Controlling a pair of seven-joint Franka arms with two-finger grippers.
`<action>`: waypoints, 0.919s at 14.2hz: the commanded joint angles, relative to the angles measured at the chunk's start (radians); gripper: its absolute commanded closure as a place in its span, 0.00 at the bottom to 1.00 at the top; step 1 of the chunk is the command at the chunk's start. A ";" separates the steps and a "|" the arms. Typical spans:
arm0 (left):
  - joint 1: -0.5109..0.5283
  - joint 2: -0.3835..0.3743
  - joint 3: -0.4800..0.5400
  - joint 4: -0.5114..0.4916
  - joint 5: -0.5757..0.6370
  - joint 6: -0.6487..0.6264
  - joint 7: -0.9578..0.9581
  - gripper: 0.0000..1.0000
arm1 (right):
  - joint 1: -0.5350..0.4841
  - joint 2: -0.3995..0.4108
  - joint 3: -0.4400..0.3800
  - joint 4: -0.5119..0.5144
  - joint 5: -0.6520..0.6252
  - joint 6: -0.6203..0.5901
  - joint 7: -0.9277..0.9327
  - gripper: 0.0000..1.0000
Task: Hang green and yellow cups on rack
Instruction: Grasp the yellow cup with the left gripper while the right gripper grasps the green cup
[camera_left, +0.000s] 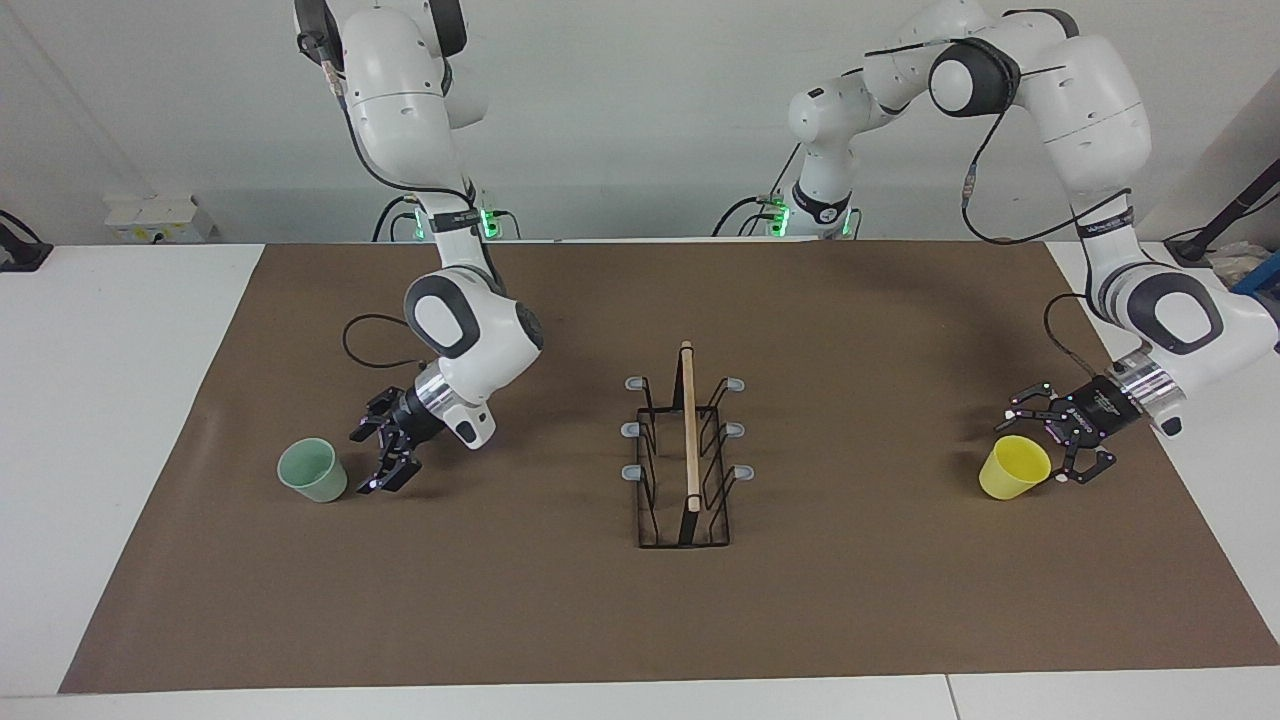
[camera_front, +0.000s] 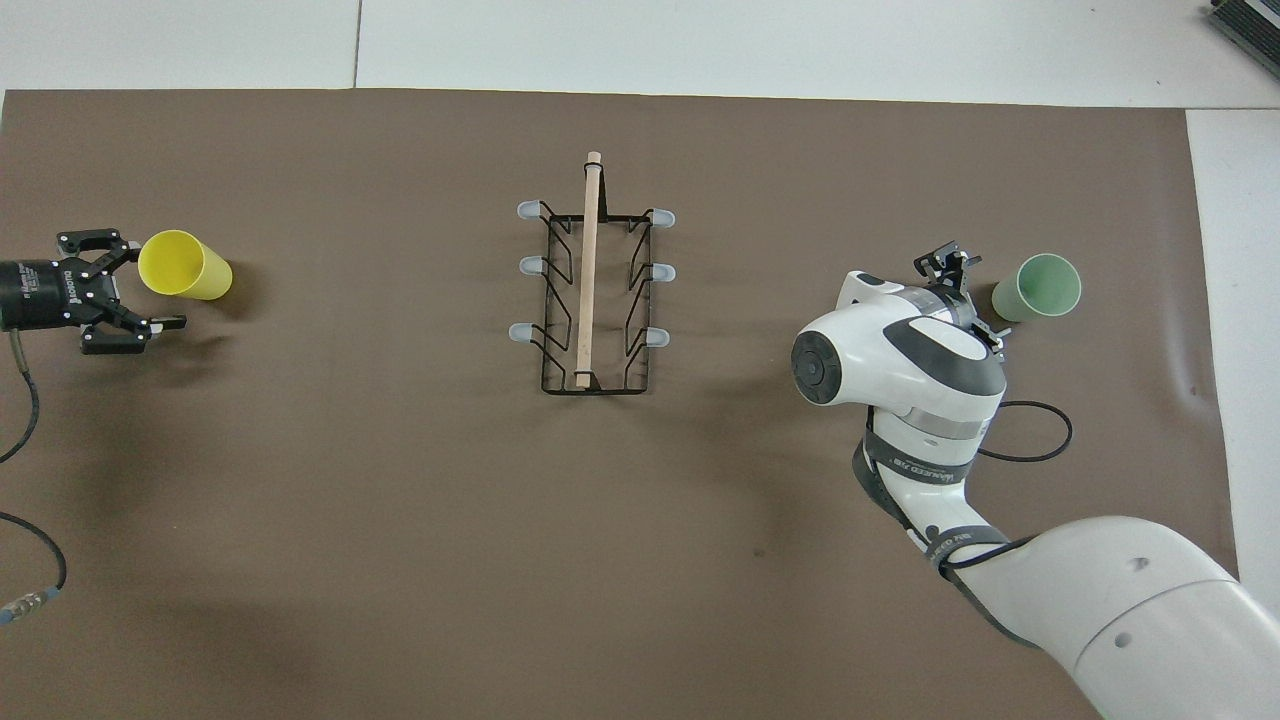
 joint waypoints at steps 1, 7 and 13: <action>0.000 -0.034 0.001 -0.043 -0.040 -0.003 -0.013 0.00 | -0.023 -0.018 0.004 -0.038 -0.043 0.030 0.051 0.00; -0.016 -0.033 0.001 -0.043 -0.042 0.025 -0.012 0.00 | -0.067 -0.023 0.004 -0.073 -0.152 0.068 0.106 0.00; -0.049 -0.033 0.001 -0.079 -0.048 0.128 -0.013 0.00 | -0.124 -0.027 0.004 -0.110 -0.262 0.105 0.187 0.00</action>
